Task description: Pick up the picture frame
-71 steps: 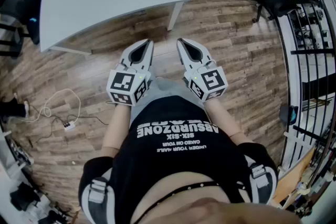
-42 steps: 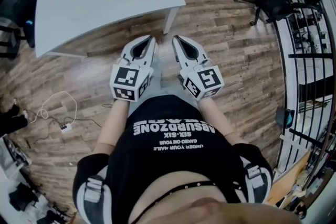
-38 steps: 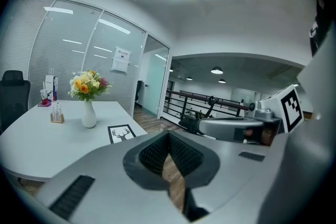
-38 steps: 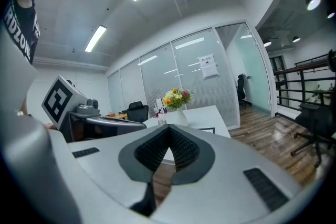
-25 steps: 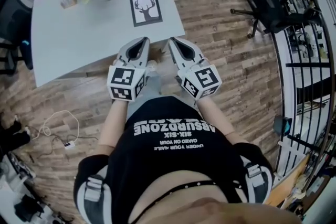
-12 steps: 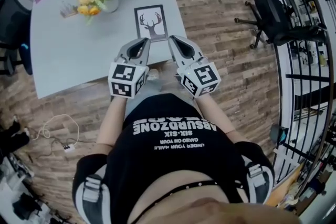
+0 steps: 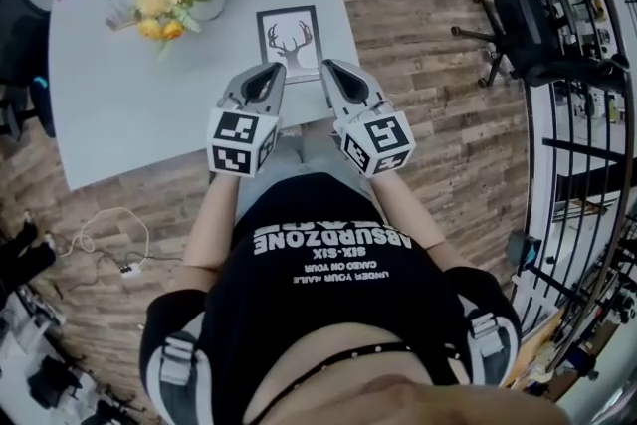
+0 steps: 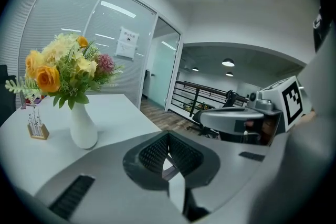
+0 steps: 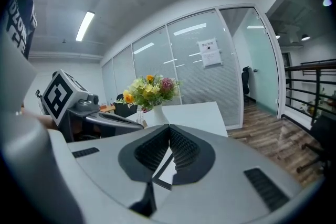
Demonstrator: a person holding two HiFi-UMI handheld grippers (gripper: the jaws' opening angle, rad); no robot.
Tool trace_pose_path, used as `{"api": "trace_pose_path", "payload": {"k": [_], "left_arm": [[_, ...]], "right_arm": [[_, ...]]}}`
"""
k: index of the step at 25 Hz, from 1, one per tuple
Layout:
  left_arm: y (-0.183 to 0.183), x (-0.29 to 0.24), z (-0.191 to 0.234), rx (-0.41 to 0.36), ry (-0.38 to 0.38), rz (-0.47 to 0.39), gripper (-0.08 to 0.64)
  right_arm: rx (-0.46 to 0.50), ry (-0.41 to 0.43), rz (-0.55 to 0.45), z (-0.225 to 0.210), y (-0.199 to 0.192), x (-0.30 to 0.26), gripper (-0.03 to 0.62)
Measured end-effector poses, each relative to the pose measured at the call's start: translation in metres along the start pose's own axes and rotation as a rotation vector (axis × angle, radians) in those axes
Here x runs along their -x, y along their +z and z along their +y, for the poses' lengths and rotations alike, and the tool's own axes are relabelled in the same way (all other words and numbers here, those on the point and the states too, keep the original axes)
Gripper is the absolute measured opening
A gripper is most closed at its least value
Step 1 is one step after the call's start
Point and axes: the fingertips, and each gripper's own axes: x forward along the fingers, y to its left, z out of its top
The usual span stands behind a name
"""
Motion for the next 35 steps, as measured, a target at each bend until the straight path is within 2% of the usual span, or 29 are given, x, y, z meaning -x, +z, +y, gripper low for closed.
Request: {"api": "trace_pose_path", "payload": {"k": [5, 10, 13, 14, 16, 17, 18, 20, 35], "left_arm": [[-0.008, -0.017, 0.017, -0.046, 0.021, 0.045, 0.017], [-0.013, -0.032, 0.028, -0.016, 0.006, 0.067, 0.017], [-0.016, -0.040, 0.036, 0.009, 0.024, 0.075, 0.018], [-0.018, -0.042, 0.039, 0.015, 0.034, 0.080, 0.020], [-0.023, -0.047, 0.045, 0.024, 0.044, 0.096, 0.030], [-0.025, -0.049, 0.046, 0.030, 0.042, 0.105, 0.057], [-0.027, -0.052, 0.048, 0.037, 0.038, 0.113, 0.098], [-0.030, -0.057, 0.050, 0.043, 0.033, 0.126, 0.118], [-0.065, -0.089, 0.085, 0.069, 0.110, 0.222, 0.138]], "right_arm": [[0.010, -0.001, 0.044, -0.008, -0.009, -0.022, 0.017], [0.004, -0.007, 0.076, -0.017, -0.017, -0.043, 0.018], [-0.005, -0.016, 0.110, -0.024, -0.028, -0.052, 0.020], [-0.011, -0.019, 0.123, -0.026, -0.032, -0.055, 0.030], [-0.025, -0.028, 0.145, -0.030, -0.038, -0.060, 0.103], [-0.030, -0.032, 0.154, -0.033, -0.040, -0.063, 0.106], [-0.034, -0.037, 0.162, -0.036, -0.043, -0.065, 0.106], [-0.037, -0.046, 0.176, -0.041, -0.048, -0.069, 0.106], [-0.086, -0.074, 0.264, -0.067, -0.091, -0.093, 0.107]]}}
